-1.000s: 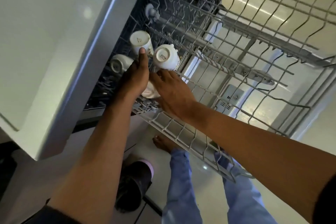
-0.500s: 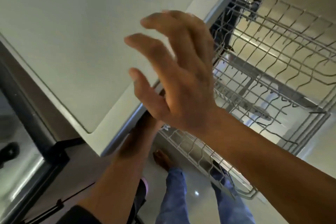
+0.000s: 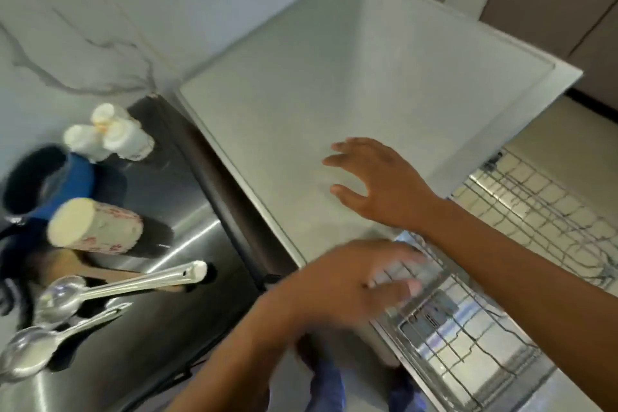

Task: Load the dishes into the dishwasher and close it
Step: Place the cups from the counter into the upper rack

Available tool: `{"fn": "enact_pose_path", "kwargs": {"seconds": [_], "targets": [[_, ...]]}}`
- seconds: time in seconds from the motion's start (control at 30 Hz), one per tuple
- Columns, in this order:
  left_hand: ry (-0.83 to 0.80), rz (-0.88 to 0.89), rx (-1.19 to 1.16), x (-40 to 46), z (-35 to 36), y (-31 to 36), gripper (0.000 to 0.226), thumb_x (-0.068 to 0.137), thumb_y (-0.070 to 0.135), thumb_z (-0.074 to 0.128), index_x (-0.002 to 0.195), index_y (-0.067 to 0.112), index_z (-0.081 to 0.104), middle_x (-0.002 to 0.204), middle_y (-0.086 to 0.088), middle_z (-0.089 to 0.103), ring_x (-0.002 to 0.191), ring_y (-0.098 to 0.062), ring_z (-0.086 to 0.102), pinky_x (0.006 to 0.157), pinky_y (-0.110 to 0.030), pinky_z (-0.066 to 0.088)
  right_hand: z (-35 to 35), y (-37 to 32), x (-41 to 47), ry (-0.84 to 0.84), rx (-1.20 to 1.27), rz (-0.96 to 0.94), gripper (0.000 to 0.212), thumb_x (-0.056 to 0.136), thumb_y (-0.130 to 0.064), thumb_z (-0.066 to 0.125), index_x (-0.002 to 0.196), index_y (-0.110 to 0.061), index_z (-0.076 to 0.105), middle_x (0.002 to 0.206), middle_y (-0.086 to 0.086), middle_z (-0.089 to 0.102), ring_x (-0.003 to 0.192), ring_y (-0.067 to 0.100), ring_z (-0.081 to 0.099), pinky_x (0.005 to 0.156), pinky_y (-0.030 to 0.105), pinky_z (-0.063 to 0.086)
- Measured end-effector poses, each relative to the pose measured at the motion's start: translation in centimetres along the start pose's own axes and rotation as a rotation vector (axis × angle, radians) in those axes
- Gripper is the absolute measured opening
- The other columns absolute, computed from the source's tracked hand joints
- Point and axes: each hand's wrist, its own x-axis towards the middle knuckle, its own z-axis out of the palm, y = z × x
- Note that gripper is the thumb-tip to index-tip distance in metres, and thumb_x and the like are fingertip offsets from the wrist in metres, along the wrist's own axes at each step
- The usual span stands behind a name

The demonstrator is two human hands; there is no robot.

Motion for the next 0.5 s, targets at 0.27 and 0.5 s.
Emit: {"fn": "enact_pose_path", "kwargs": {"seconds": [0.27,0.5], "targets": [[0.653,-0.252,0.432,-7.5,-17.0,-6.7,0.042,0.099,0.043,0.064,0.137,0.027,0.062,0.141,0.005,0.061,0.134,-0.017,0.052,0.115,-0.034,0.037,1.7,-4.2,1.9,-0.14,-0.179,0.091,0.058,0.093,-0.048,0.071,0.144,-0.021,0.061,0.154,0.014,0.051,0.142,0.038,0.047,0.109,0.055,0.045],[0.82,-0.733,0.624,-12.9,-26.9,-15.9,0.068,0.09,0.047,0.068,0.15,0.021,0.046,0.153,-0.012,0.047,0.135,-0.041,0.046,0.108,-0.056,0.043,4.5,-7.5,4.1,-0.369,-0.356,0.224,0.082,0.091,-0.08,0.039,0.16,-0.037,0.029,0.169,0.008,0.023,0.15,0.029,0.03,0.116,0.045,0.035]]}}
